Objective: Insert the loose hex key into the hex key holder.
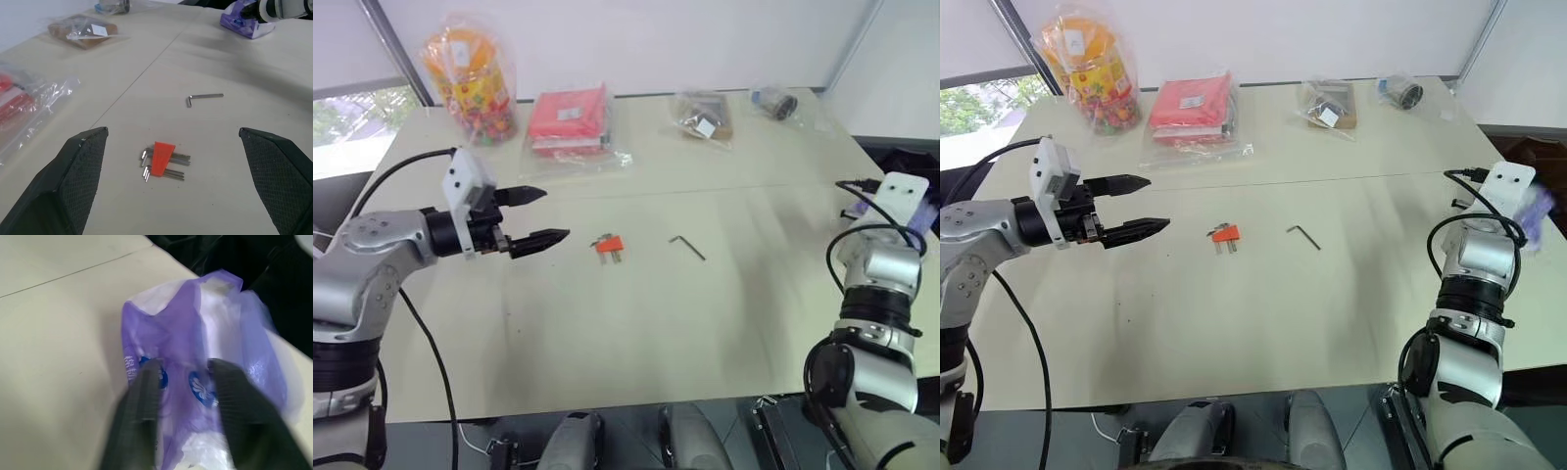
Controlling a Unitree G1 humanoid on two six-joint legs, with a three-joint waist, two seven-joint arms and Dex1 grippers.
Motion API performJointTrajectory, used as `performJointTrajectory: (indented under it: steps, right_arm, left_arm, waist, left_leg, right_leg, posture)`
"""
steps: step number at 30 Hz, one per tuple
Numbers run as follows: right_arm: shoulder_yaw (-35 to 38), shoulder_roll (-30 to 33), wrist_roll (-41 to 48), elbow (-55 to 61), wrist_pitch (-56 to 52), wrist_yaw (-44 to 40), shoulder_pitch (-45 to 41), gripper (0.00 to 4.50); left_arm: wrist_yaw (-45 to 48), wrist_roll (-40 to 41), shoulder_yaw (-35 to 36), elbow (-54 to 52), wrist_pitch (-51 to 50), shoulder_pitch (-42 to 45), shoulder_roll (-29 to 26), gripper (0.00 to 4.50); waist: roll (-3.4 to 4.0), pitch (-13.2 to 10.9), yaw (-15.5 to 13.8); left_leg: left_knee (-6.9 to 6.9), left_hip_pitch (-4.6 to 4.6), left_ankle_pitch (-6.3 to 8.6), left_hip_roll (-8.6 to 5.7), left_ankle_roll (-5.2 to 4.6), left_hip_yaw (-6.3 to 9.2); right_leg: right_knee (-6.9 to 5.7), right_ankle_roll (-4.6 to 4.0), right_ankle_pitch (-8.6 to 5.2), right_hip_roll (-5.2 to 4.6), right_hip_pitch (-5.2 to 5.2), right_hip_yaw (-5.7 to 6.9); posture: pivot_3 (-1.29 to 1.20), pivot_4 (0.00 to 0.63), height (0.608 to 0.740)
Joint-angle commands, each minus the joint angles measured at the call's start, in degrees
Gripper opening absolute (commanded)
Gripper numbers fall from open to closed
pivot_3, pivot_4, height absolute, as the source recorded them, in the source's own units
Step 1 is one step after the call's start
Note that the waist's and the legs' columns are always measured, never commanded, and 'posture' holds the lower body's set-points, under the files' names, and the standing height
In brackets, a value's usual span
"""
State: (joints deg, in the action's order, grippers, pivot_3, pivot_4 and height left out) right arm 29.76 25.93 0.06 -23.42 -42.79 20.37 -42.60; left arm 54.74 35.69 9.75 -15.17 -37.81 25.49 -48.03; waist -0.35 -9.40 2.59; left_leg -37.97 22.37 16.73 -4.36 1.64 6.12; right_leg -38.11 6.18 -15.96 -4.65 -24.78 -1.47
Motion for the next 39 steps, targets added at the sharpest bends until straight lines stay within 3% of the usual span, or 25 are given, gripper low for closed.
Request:
performJointTrajectory:
  steps: [1, 3, 12, 14, 19, 23, 27, 30, 33, 39]
  right_arm:
    - [0.4, 0.8, 0.2, 3.6, 0.9, 1.1, -0.5, 3.50]
    - [0.1, 1.1, -0.1, 4.5, 1.2, 1.5, -0.3, 4.46]
    - [-10.0, -0.6, 1.2, 20.8, 2.0, -7.9, 2.1, 4.46]
    - [-13.3, -1.5, 4.1, 23.4, -0.3, -13.9, 1.0, 4.46]
    - [-26.9, 2.1, 12.7, 21.3, -3.0, -42.2, -3.3, 4.46]
    - [-38.0, 8.1, 12.0, 15.1, 7.0, -64.4, -5.2, 4.46]
    - [-44.1, 8.8, 8.3, 1.2, 21.6, -78.1, -9.6, 4.46]
    - [-47.2, 7.1, 4.7, -10.0, 31.5, -83.2, -13.7, 4.46]
    - [-48.7, 3.5, 0.7, -21.7, 41.6, -83.2, -18.0, 4.46]
    - [-48.4, -3.4, -3.0, -36.4, 52.2, -85.2, -24.2, 4.46]
  left_arm:
    - [0.3, -0.1, 0.3, -0.5, 1.0, 0.7, -0.3, 4.50]
    - [0.3, -0.1, 0.3, -0.4, 0.9, 0.9, -0.3, 4.50]
    - [0.4, 0.3, 0.5, -0.1, 0.4, 1.3, -0.3, 4.50]
    - [0.5, 0.5, 0.5, 0.1, 0.1, 1.5, -0.2, 4.50]
    - [0.7, 0.8, 0.4, 0.7, -0.5, 2.3, 0.0, 4.50]
    - [0.9, 0.7, 0.5, 0.5, -0.7, 2.3, 0.0, 4.50]
    - [0.4, 1.4, 1.7, -0.4, -1.6, 1.4, -0.5, 4.50]
    - [0.2, 2.0, 2.6, -1.5, -2.4, 0.3, -0.8, 4.50]
    - [-0.7, 2.5, 3.4, -2.8, -2.9, -0.9, -1.1, 4.50]
    - [-2.6, 3.7, 5.1, -4.9, -4.2, -2.3, -1.4, 4.50]
  waist:
    - [0.00, 0.0, 0.0]
    - [0.00, 0.0, -0.1]
    - [0.01, 0.0, 0.1]
    - [0.01, 0.0, 0.1]
    - [0.02, 0.0, 0.0]
    - [-0.01, 0.0, -0.6]
    - [-0.03, 0.0, -0.3]
    - [-0.02, 0.0, 0.1]
    - [-0.03, 0.0, 0.4]
    - [-0.03, 0.0, 1.2]
  left_leg:
    - [0.00, 0.00, 0.00, 0.00, 0.00, 0.00]
    - [0.00, 0.00, 0.00, -0.01, 0.00, 0.00]
    - [-0.01, -0.01, 0.00, 0.01, 0.00, 0.01]
    - [0.00, -0.01, 0.01, 0.02, -0.01, 0.02]
    - [-0.02, -0.01, 0.01, 0.02, -0.02, 0.03]
    - [-0.06, 0.00, 0.04, -0.04, -0.07, 0.16]
    - [-0.14, 0.00, 0.05, -0.08, -0.09, 0.11]
    - [-0.13, -0.01, 0.05, -0.04, -0.08, 0.11]
    - [-0.04, -0.01, 0.04, 0.01, -0.05, 0.10]
    - [-0.01, 0.00, 0.02, 0.03, -0.01, 0.14]
  right_leg:
    - [0.00, 0.00, 0.00, 0.00, 0.00, 0.00]
    - [0.00, 0.00, 0.00, 0.00, 0.00, 0.00]
    - [0.00, 0.00, 0.00, 0.03, 0.00, 0.00]
    - [0.00, 0.00, 0.00, 0.04, 0.00, 0.00]
    - [0.00, 0.00, 0.00, 0.08, 0.00, 0.02]
    - [0.08, 0.01, 0.00, 0.03, 0.12, 0.15]
    - [0.22, 0.01, 0.01, 0.00, 0.19, 0.16]
    - [0.12, 0.01, 0.01, 0.00, 0.13, 0.15]
    - [0.09, 0.01, 0.01, -0.01, 0.01, 0.11]
    - [0.04, 0.01, 0.01, -0.02, -0.02, 0.11]
  posture:
    - [0.00, 0.150, 0.740]
    - [0.00, 0.150, 0.740]
    - [0.00, 0.150, 0.740]
    - [0.00, 0.150, 0.740]
    - [0.00, 0.150, 0.740]
    - [0.00, 0.150, 0.740]
    - [0.00, 0.150, 0.740]
    - [0.00, 0.150, 0.740]
    - [0.00, 0.150, 0.740]
    - [0.00, 0.150, 0.740]
